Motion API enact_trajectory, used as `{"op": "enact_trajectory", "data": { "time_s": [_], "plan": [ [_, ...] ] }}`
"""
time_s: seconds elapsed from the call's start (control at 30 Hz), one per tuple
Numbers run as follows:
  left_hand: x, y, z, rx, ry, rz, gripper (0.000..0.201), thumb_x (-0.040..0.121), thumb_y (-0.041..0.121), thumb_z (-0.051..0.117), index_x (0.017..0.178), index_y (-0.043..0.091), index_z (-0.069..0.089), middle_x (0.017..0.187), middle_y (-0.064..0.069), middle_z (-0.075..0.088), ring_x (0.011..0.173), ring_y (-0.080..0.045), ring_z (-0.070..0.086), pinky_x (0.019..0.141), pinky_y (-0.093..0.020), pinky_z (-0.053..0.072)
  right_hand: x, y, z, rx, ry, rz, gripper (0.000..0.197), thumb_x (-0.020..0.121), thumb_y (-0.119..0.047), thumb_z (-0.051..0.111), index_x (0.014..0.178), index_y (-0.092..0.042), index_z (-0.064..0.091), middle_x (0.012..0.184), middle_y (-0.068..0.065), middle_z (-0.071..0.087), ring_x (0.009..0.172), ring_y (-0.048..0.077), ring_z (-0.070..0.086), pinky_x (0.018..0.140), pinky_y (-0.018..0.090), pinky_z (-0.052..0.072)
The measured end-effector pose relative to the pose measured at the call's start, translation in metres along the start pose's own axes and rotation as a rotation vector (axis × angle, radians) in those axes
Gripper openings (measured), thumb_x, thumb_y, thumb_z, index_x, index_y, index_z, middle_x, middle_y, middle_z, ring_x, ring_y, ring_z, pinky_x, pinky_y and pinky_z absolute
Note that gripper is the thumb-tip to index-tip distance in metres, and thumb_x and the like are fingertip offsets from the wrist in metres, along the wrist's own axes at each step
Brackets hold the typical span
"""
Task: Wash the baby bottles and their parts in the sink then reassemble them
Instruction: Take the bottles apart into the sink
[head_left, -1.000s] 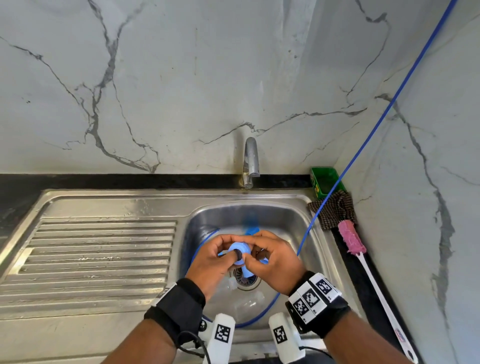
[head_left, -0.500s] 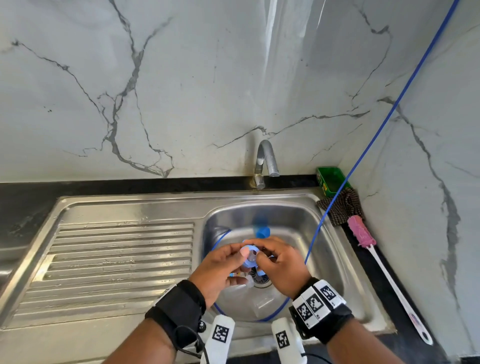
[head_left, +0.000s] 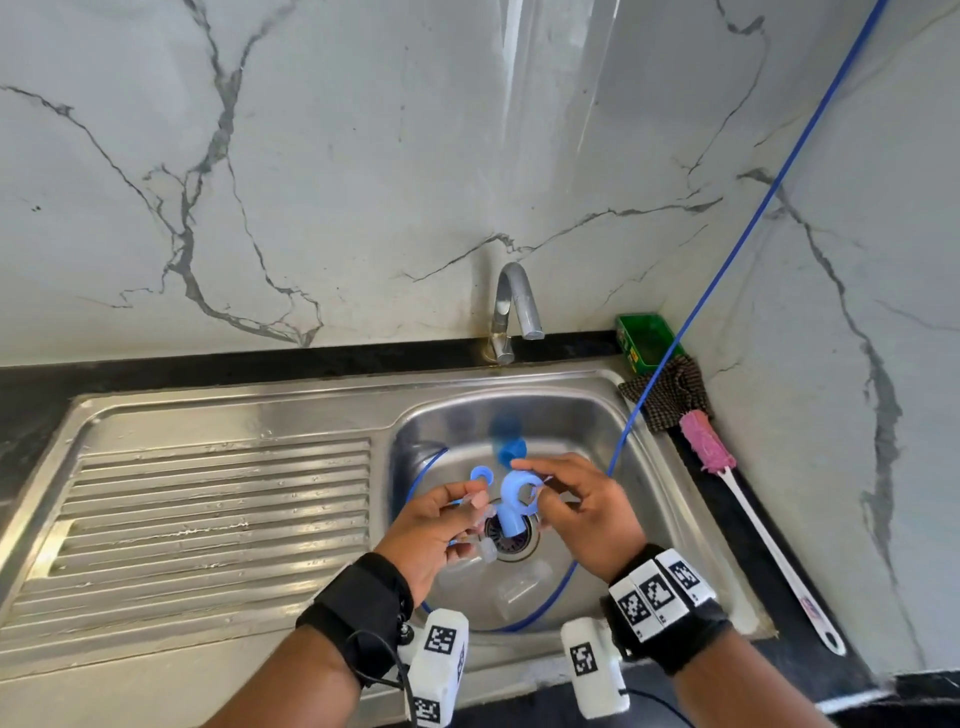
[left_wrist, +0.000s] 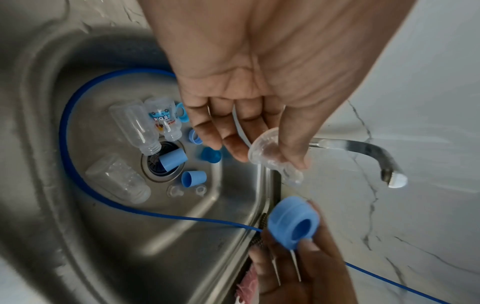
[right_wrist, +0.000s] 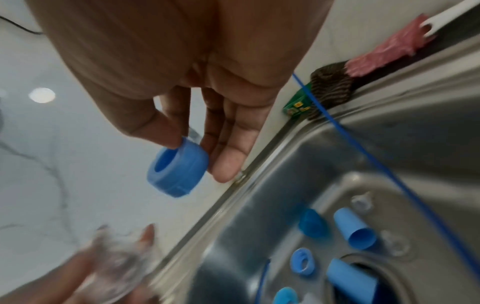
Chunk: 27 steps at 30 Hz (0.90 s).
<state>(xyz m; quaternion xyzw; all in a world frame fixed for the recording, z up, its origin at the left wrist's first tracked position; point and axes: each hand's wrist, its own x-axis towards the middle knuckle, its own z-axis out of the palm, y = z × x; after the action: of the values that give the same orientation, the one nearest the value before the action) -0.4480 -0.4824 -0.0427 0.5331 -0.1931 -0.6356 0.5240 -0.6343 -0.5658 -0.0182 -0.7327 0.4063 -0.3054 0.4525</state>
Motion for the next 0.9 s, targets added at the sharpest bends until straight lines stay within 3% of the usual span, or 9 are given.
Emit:
{"op": "enact_trajectory", "data": {
  "time_s": [0.1, 0.2, 0.27, 0.33, 0.4, 0.53, 0.63, 0.77, 0.9],
  "plan": [
    [0.012, -0.008, 0.004, 0.036, 0.014, 0.012, 0.046, 0.075, 0.035, 0.073, 0.117, 0.017, 0.069, 0.081, 0.005, 0.071, 0.083, -0.013, 0.06, 0.073, -0.024, 0.049, 0.015, 0.036, -0.025, -0.109, 0.014, 0.168, 0.036, 0.07, -0.039, 0.06, 0.103, -0.043, 0.075, 0.094, -0.017, 0.067, 0.078, 0.01, 0.068, 0.077, 0.036, 0.059],
    [0.026, -0.015, 0.006, 0.096, 0.039, 0.01, 0.027, 0.089, 0.026, 0.069, 0.115, 0.018, 0.069, 0.083, 0.006, 0.074, 0.075, -0.01, 0.058, 0.068, -0.024, 0.042, 0.03, 0.077, -0.048, -0.242, -0.079, 0.31, 0.031, 0.077, -0.022, 0.071, 0.105, -0.034, 0.073, 0.083, -0.011, 0.065, 0.065, 0.002, 0.062, 0.077, 0.03, 0.054],
    [0.036, -0.018, 0.007, 0.148, 0.06, 0.001, 0.019, 0.094, 0.02, 0.068, 0.113, 0.017, 0.068, 0.086, 0.003, 0.075, 0.072, -0.012, 0.053, 0.059, -0.022, 0.035, 0.038, 0.104, -0.056, -0.317, -0.155, 0.363, 0.03, 0.08, -0.01, 0.075, 0.102, -0.029, 0.071, 0.079, -0.01, 0.063, 0.07, 0.005, 0.06, 0.079, 0.024, 0.048],
    [0.051, -0.022, 0.01, 0.175, 0.083, -0.016, 0.024, 0.09, 0.023, 0.075, 0.111, 0.016, 0.068, 0.092, -0.006, 0.074, 0.067, -0.014, 0.046, 0.051, -0.02, 0.033, 0.048, 0.13, -0.06, -0.399, -0.226, 0.414, 0.023, 0.08, -0.009, 0.076, 0.096, -0.025, 0.071, 0.077, -0.011, 0.062, 0.076, 0.011, 0.06, 0.079, 0.016, 0.044],
    [0.062, -0.025, 0.013, 0.176, 0.101, -0.037, 0.043, 0.075, 0.036, 0.085, 0.11, 0.016, 0.069, 0.093, -0.014, 0.069, 0.062, -0.014, 0.041, 0.047, -0.02, 0.033, 0.056, 0.148, -0.057, -0.461, -0.317, 0.487, 0.019, 0.081, -0.01, 0.074, 0.098, -0.017, 0.075, 0.076, -0.013, 0.061, 0.083, 0.014, 0.062, 0.078, 0.013, 0.043],
    [0.087, -0.025, 0.014, 0.229, 0.124, -0.069, 0.059, 0.063, 0.042, 0.086, 0.112, 0.016, 0.069, 0.084, -0.02, 0.067, 0.06, -0.012, 0.046, 0.049, -0.022, 0.033, 0.078, 0.179, -0.043, -0.515, -0.46, 0.589, 0.028, 0.08, -0.014, 0.076, 0.107, -0.018, 0.076, 0.093, -0.004, 0.068, 0.1, 0.018, 0.068, 0.089, 0.021, 0.05],
    [0.106, -0.025, 0.012, 0.259, 0.115, -0.101, 0.069, 0.053, 0.051, 0.083, 0.112, 0.017, 0.069, 0.096, -0.023, 0.073, 0.062, -0.013, 0.051, 0.051, -0.023, 0.034, 0.09, 0.197, -0.029, -0.601, -0.562, 0.621, 0.032, 0.081, -0.018, 0.078, 0.112, -0.018, 0.074, 0.113, 0.002, 0.071, 0.107, 0.018, 0.066, 0.088, 0.019, 0.047],
    [0.132, -0.029, 0.006, 0.332, 0.111, -0.178, 0.028, 0.088, 0.026, 0.076, 0.112, 0.015, 0.069, 0.091, -0.007, 0.078, 0.065, -0.013, 0.055, 0.052, -0.022, 0.037, 0.099, 0.214, -0.012, -0.627, -0.627, 0.651, 0.029, 0.083, -0.02, 0.076, 0.112, -0.02, 0.076, 0.116, 0.001, 0.072, 0.11, 0.018, 0.066, 0.089, 0.018, 0.046],
    [0.146, -0.031, 0.006, 0.367, 0.104, -0.214, 0.016, 0.092, 0.017, 0.07, 0.108, 0.013, 0.071, 0.071, 0.003, 0.074, 0.058, -0.008, 0.056, 0.052, -0.02, 0.038, 0.099, 0.221, -0.011, -0.625, -0.617, 0.672, 0.029, 0.086, -0.015, 0.07, 0.114, -0.019, 0.075, 0.121, 0.002, 0.071, 0.113, 0.02, 0.065, 0.097, 0.021, 0.048]
  ]
}}
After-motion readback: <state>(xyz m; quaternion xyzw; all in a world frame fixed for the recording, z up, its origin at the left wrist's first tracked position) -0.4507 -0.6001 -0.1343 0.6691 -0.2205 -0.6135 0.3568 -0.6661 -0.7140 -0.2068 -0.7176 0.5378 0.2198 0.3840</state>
